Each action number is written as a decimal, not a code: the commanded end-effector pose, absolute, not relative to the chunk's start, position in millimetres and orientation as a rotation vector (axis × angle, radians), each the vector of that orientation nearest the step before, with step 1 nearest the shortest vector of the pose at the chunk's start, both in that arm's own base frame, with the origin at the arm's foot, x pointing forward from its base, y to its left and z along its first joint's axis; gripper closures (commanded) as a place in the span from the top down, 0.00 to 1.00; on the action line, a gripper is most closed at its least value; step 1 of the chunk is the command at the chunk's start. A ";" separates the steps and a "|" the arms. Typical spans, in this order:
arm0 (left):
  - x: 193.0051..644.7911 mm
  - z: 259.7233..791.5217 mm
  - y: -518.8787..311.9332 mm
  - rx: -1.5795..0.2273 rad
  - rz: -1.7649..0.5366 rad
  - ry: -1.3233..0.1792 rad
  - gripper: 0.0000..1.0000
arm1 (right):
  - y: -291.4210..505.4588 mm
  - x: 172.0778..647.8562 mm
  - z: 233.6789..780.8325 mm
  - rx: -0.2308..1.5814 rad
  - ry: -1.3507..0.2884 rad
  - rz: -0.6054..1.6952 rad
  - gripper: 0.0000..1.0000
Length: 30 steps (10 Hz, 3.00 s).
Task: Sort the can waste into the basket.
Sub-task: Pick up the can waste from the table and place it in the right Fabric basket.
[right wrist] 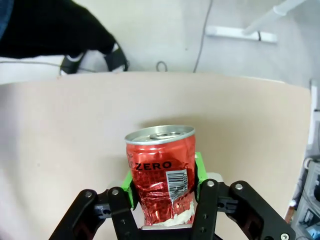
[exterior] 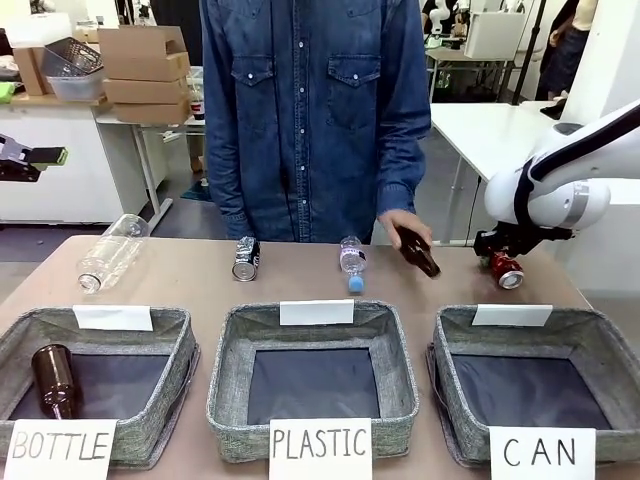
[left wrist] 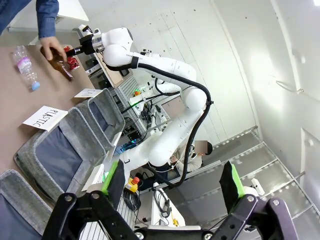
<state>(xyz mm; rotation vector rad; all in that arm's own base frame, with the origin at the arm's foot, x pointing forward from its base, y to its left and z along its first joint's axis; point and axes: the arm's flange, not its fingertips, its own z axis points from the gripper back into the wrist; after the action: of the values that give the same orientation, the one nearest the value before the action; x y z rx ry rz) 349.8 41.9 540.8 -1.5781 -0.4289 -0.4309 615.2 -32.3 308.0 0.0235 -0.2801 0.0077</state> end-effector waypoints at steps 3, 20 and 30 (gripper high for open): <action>350.2 543.1 40.5 -1.599 -0.451 -0.454 1.00 | -64.0 580.9 375.5 0.108 -0.357 0.030 0.00; 350.2 543.1 40.5 -1.599 -0.451 -0.454 1.00 | -56.8 312.4 456.9 0.309 -0.487 0.418 1.00; 350.2 543.1 40.5 -1.599 -0.451 -0.454 1.00 | -63.1 321.6 466.4 0.516 -0.528 0.415 1.00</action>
<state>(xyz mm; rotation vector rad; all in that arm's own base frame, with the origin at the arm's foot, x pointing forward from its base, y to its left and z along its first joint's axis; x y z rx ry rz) 350.0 42.0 540.7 -1.5781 -0.4287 -0.4310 339.9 -67.2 485.3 0.3743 -0.4755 0.3891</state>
